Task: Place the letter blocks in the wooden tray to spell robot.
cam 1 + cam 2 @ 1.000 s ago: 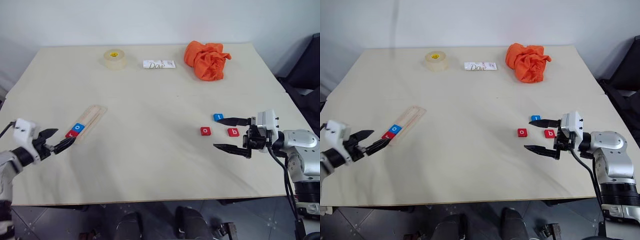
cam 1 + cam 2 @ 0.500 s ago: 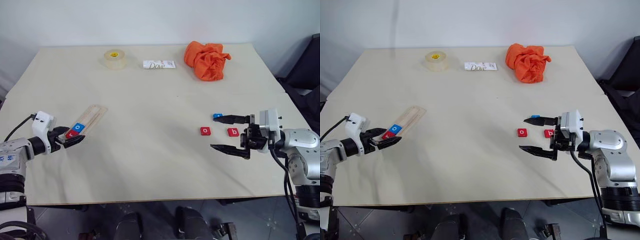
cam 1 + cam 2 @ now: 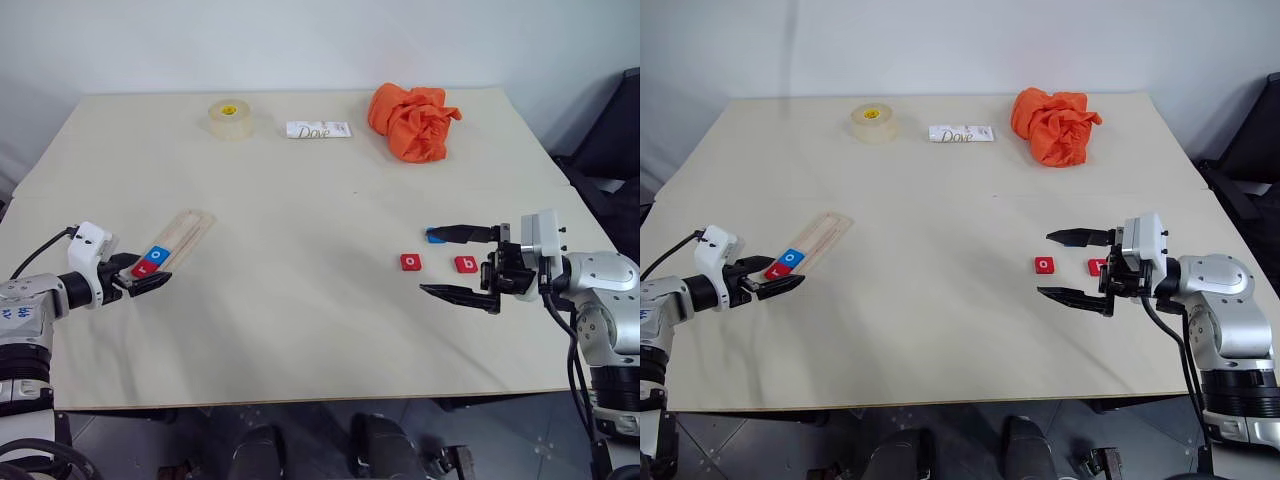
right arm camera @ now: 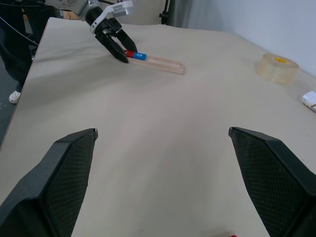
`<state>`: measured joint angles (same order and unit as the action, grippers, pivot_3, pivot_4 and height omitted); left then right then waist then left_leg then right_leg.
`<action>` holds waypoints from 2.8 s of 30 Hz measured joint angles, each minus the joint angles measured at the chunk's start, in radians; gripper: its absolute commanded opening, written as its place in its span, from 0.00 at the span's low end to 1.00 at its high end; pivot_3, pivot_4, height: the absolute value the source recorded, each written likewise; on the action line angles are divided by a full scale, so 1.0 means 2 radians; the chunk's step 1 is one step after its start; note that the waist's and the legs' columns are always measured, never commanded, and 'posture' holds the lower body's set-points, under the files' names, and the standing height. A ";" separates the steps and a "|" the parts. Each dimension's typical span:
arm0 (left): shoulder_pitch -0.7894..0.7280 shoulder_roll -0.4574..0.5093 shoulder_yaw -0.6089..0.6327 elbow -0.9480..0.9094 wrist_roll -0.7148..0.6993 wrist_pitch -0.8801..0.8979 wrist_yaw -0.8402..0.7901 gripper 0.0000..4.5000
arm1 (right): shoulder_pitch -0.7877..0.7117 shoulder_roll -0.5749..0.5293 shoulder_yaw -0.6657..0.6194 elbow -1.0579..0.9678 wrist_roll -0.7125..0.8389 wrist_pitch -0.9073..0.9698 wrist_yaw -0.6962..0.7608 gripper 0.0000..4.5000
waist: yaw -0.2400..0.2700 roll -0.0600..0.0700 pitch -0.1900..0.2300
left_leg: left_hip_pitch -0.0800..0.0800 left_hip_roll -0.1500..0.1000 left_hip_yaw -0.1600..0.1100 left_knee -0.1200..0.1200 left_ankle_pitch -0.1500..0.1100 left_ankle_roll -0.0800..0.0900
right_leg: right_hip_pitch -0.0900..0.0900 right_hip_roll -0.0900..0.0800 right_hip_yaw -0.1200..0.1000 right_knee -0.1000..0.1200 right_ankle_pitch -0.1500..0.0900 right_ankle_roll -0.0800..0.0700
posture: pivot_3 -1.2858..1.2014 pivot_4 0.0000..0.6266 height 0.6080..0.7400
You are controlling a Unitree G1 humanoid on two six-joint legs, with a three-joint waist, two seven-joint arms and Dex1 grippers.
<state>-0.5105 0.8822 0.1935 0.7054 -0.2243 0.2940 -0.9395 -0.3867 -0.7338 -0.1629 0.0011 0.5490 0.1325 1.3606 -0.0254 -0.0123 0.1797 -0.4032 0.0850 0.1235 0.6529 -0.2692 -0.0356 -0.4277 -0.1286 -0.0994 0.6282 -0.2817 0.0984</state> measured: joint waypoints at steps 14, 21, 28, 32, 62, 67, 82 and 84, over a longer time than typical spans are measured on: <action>-0.022 0.000 -0.020 0.013 0.029 0.008 0.005 0.76 | -0.014 0.000 0.000 0.006 0.000 -0.001 0.000 1.00 | 0.000 0.001 -0.001 | 0.001 0.000 0.000 0.000 0.000 0.001 | 0.000 0.000 0.001 0.001 0.000 0.000 | 0.52 0.24 1.00; -0.024 -0.003 -0.015 0.018 0.024 -0.007 -0.016 0.76 | -0.014 -0.005 0.000 0.016 -0.002 -0.001 0.005 1.00 | 0.000 0.001 -0.001 | 0.001 0.000 0.000 0.000 0.000 0.001 | 0.000 0.000 0.001 0.002 0.000 0.000 | 0.52 0.24 1.00; 0.000 -0.027 -0.045 -0.062 0.015 -0.045 -0.093 0.76 | 0.011 -0.035 -0.004 0.018 0.013 -0.001 0.052 1.00 | 0.011 0.001 -0.001 | 0.000 0.000 0.000 0.002 0.000 0.001 | 0.000 0.000 0.001 0.001 0.000 0.000 | 0.52 0.24 1.00; -0.006 -0.044 -0.073 -0.106 0.015 -0.043 -0.117 0.76 | 0.035 -0.046 -0.007 0.027 0.013 -0.016 0.072 1.00 | 0.015 0.001 0.000 | -0.001 0.000 0.000 0.003 0.000 0.001 | 0.000 0.000 0.001 0.001 0.000 0.001 | 0.52 0.24 1.00; -0.063 -0.157 -0.244 -0.228 0.076 -0.057 -0.166 0.76 | 0.165 -0.039 -0.061 0.060 0.011 -0.057 0.059 1.00 | 0.014 0.000 0.000 | -0.001 0.000 0.000 0.006 0.000 0.001 | 0.001 0.000 0.002 0.001 0.001 0.002 | 0.52 0.24 1.00; -0.063 -0.160 -0.257 -0.251 0.085 -0.037 -0.157 0.76 | 0.165 -0.037 -0.060 0.059 0.011 -0.057 0.054 1.00 | 0.014 0.000 0.000 | -0.001 0.000 0.000 0.006 0.000 0.001 | 0.001 0.000 0.002 0.001 0.001 0.002 | 0.52 0.24 1.00; -0.063 -0.175 -0.267 -0.297 0.091 0.001 -0.141 1.00 | 0.161 -0.033 -0.058 0.059 0.004 -0.057 0.044 1.00 | 0.014 0.000 0.000 | -0.001 -0.001 -0.001 0.006 0.000 0.001 | 0.001 0.000 0.002 0.001 0.001 0.002 | 0.52 0.24 1.00; -0.054 -0.170 -0.261 -0.311 0.085 0.000 -0.140 1.00 | 0.160 -0.033 -0.058 0.059 0.003 -0.057 0.040 1.00 | 0.013 0.000 0.000 | -0.001 0.000 -0.001 0.006 0.000 0.001 | 0.001 0.000 0.002 0.001 0.001 0.002 | 0.52 0.24 1.00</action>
<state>-0.6182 0.5425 -0.3288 0.0835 -0.0550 0.2943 -1.2195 -0.0659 -0.7992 -0.2782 0.1184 0.5543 0.0179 1.4399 0.0016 -0.0126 0.1799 -0.4048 0.0841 0.1221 0.6645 -0.2689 -0.0335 -0.4248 -0.1276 -0.0946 0.6298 -0.2795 0.1023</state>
